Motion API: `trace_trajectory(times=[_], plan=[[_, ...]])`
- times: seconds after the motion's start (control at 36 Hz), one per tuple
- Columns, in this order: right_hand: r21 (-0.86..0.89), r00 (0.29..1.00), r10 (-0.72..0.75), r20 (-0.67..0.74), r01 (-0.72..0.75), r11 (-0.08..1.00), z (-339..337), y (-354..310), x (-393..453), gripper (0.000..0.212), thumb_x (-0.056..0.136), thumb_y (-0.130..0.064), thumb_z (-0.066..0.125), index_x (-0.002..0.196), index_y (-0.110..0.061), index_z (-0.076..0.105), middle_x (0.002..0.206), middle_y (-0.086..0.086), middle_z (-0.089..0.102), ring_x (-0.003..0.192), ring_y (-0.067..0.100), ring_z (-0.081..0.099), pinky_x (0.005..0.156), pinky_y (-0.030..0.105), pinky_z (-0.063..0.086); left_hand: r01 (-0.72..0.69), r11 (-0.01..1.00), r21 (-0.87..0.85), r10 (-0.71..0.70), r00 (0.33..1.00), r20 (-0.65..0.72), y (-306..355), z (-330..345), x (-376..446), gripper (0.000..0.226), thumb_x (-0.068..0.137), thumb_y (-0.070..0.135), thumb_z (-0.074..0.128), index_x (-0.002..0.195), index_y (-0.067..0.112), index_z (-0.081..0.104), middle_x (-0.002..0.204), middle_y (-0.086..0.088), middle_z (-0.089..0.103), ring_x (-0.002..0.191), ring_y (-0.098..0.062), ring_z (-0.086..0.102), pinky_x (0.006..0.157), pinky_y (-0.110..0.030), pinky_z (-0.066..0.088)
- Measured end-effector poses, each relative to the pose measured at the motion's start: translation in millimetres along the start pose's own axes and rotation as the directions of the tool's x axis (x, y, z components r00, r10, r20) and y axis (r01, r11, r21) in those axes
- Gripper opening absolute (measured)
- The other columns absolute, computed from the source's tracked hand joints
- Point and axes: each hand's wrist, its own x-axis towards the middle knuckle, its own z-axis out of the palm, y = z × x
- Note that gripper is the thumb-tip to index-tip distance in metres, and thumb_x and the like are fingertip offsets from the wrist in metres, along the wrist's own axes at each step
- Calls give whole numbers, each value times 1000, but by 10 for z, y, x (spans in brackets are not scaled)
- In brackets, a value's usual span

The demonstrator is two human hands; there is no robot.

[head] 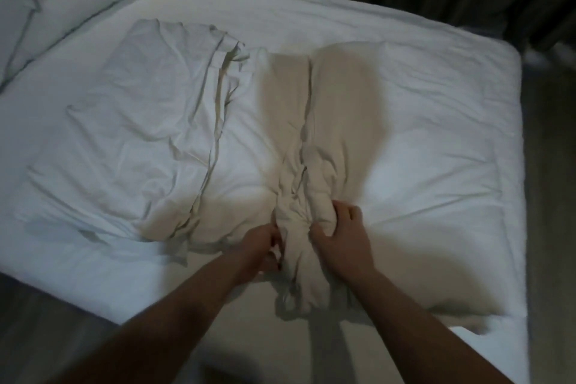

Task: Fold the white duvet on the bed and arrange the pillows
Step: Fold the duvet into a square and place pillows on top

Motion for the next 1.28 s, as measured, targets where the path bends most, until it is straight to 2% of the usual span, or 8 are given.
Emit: trace_trajectory(times=[0.22, 0.47, 0.58, 0.75, 0.92, 1.06, 1.17, 1.28], plan=[[-9, 994, -108, 17, 108, 994, -49, -57, -34, 81, 82, -55, 63, 150, -30, 26, 138, -1, 30, 120, 25, 47, 91, 36, 48, -160, 963, 218, 187, 976, -109, 1062, -476, 178, 16, 86, 22, 58, 88, 11, 70, 79, -9, 64, 70, -22, 56, 58, -27, 40], [97, 966, -148, -211, 171, 980, -179, -280, 442, 98, 72, -59, 70, 153, -32, 22, 150, -6, 17, 129, 23, 45, 94, 38, 53, -272, 945, 180, 284, 958, -44, 2301, 31, 749, 87, 67, 69, 70, 131, 11, 56, 120, -8, 62, 104, -25, 61, 90, -33, 51], [-24, 981, -125, -150, 123, 992, -26, -90, 665, 94, 72, -62, 66, 152, -32, 26, 157, -5, 13, 138, 22, 37, 96, 39, 51, -289, 933, 214, 303, 952, -38, 2514, 306, 1026, 82, 62, 77, 71, 125, 24, 65, 87, -1, 68, 75, -12, 63, 69, -24, 50], [-86, 982, -120, -143, 108, 990, 234, 138, 640, 88, 78, -57, 62, 153, -35, 22, 159, -5, 18, 133, 22, 43, 94, 37, 51, -303, 952, 49, 305, 951, -45, 2581, 502, 1434, 135, 37, 78, 82, 149, 17, 39, 146, 0, 47, 125, -19, 53, 103, -32, 43], [-99, 968, -198, -152, 184, 978, 268, 119, 606, 88, 74, -35, 63, 153, -32, 27, 162, 0, 19, 126, 26, 52, 84, 32, 55, -360, 929, 90, 353, 932, 85, 2948, 788, 1288, 24, 61, 13, 68, 83, 7, 60, 76, -9, 58, 57, -20, 54, 56, -24, 46], [-51, 944, -240, -226, 235, 971, 171, 44, 709, 84, 70, -25, 62, 150, -27, 37, 161, 0, 22, 129, 26, 48, 94, 32, 51, -461, 877, -133, 476, 872, 118, 3179, 829, 1141, 36, 70, -10, 52, 44, 15, 50, 42, 3, 46, 38, -15, 46, 45, -18, 39], [-118, 960, -225, -168, 207, 971, 234, 67, 771, 83, 70, -28, 61, 149, -31, 37, 162, -6, 20, 122, 23, 51, 94, 30, 50, -396, 882, -257, 406, 914, -14, 3057, 623, 1431, 15, 56, 2, 64, 68, 11, 61, 62, -1, 55, 61, -21, 55, 60, -27, 48], [-182, 981, -166, -104, 145, 973, 353, 78, 846, 81, 71, -35, 60, 149, -32, 37, 162, -8, 20, 111, 23, 56, 88, 31, 51, -365, 911, -190, 339, 927, -159, 2852, 419, 1625, 51, 77, 9, 72, 124, 14, 51, 86, 1, 54, 73, -14, 56, 62, -25, 48]])
